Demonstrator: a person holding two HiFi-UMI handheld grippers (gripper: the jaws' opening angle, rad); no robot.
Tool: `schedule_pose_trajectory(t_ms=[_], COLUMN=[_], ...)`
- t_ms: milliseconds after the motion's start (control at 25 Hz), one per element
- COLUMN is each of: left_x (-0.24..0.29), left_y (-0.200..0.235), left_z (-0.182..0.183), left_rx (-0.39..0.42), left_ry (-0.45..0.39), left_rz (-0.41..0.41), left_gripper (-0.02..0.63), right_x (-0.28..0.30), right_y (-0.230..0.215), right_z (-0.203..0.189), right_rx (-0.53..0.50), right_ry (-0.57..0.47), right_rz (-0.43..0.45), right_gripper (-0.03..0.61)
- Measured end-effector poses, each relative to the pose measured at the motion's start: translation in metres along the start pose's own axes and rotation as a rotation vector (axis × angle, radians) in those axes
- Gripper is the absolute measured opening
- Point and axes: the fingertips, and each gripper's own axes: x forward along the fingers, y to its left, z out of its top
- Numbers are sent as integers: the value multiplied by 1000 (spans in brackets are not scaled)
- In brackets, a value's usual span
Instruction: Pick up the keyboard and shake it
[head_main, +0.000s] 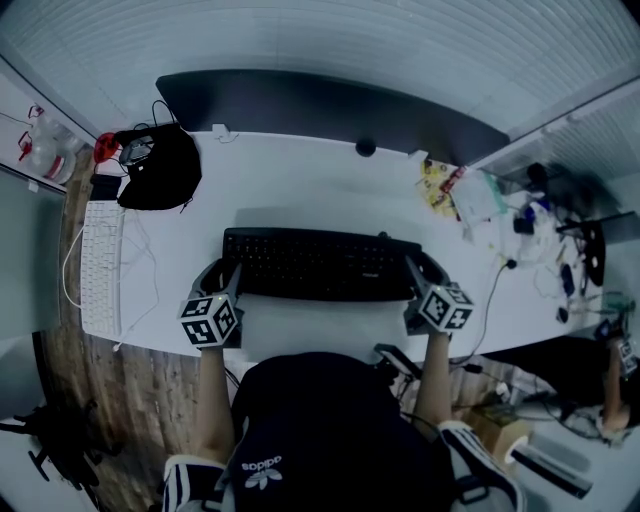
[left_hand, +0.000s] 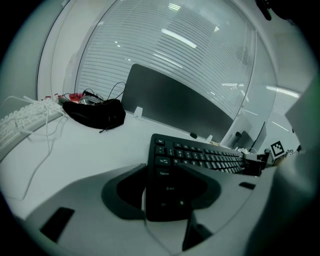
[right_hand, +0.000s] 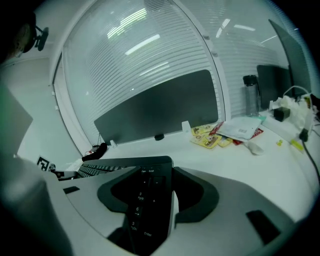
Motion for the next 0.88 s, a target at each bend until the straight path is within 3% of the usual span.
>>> schedule_pose_trajectory(t_ms=[240, 600, 880], left_x=[-17, -58, -94], left_y=[-16, -44, -63], left_z=[54, 122, 169], left_rx=[53, 179, 226], left_ry=[-136, -318, -449], left_rz=[-33, -62, -108], left_gripper=[190, 190, 190], right_x=[-25, -64, -104], right_y=[28, 47, 74], right_z=[64, 107, 152], right_rx=[-82, -102, -173], right_ry=[-142, -311, -447], right_rz=[4, 34, 48], right_gripper=[196, 196, 196])
